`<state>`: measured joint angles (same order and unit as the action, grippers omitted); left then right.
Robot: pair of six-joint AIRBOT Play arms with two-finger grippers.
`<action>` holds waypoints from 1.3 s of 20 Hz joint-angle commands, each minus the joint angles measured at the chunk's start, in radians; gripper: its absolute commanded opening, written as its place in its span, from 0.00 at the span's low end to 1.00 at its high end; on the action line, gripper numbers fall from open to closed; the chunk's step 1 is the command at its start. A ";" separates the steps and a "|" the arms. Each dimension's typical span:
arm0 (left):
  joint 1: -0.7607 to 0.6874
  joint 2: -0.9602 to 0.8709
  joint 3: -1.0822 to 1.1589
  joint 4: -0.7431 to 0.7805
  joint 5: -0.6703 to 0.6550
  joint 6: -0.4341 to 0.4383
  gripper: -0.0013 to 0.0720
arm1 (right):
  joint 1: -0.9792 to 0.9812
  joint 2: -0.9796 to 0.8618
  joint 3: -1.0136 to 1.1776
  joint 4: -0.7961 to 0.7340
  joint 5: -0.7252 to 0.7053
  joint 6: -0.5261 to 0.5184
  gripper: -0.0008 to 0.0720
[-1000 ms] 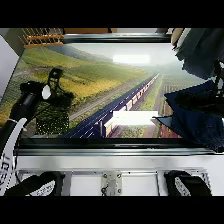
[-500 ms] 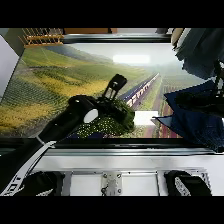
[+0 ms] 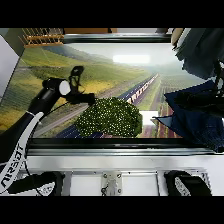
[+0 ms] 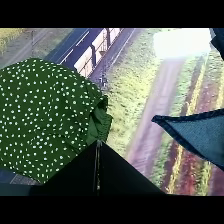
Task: Fold the clothes and pants, and hang the long-sleeved shirts on hangers.
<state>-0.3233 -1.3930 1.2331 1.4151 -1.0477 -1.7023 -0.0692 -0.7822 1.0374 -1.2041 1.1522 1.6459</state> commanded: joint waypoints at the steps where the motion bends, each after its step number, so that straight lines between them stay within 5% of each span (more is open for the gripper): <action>1: 0.217 0.013 -0.205 -0.117 -0.021 -0.006 0.95 | 0.000 -0.002 0.000 0.020 0.000 0.000 0.03; 6: 0.351 0.013 -0.400 -0.251 0.068 0.049 0.95 | 0.000 -0.032 0.000 0.048 0.001 0.000 0.03; 12: 0.287 0.013 -0.455 -0.379 0.197 0.129 0.95 | 0.000 -0.102 0.000 0.084 0.000 0.000 0.04; 13: 0.263 0.011 -0.447 -0.372 0.208 0.128 0.84 | 0.000 -0.123 0.000 0.084 0.000 0.000 0.04; 16: 0.222 0.010 -0.413 -0.359 0.234 0.147 0.04 | 0.000 -0.223 0.000 0.084 0.000 0.000 0.05; 17: 0.225 0.010 -0.397 -0.359 0.236 0.150 0.02 | 0.001 -0.264 0.000 0.084 0.000 0.000 0.21; 18: 0.235 0.010 -0.377 -0.359 0.225 0.151 0.02 | 0.003 -0.316 0.000 0.084 -0.002 0.000 0.62; 19: 0.250 0.010 -0.353 -0.359 0.210 0.152 0.02 | 0.003 -0.368 0.000 0.084 -0.009 -0.001 0.89; 23: 0.298 0.010 -0.290 -0.360 0.167 0.162 0.02 | 0.039 -0.578 0.000 0.123 -0.103 -0.021 0.90; 26: 0.303 0.010 -0.288 -0.359 0.158 0.163 0.02 | 0.097 -0.710 0.000 0.301 -0.158 -0.159 0.90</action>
<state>-0.0315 -1.3830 0.9295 1.0565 -0.8745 -1.5448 -0.0143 -1.3697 1.0374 -1.0374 1.0527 1.5856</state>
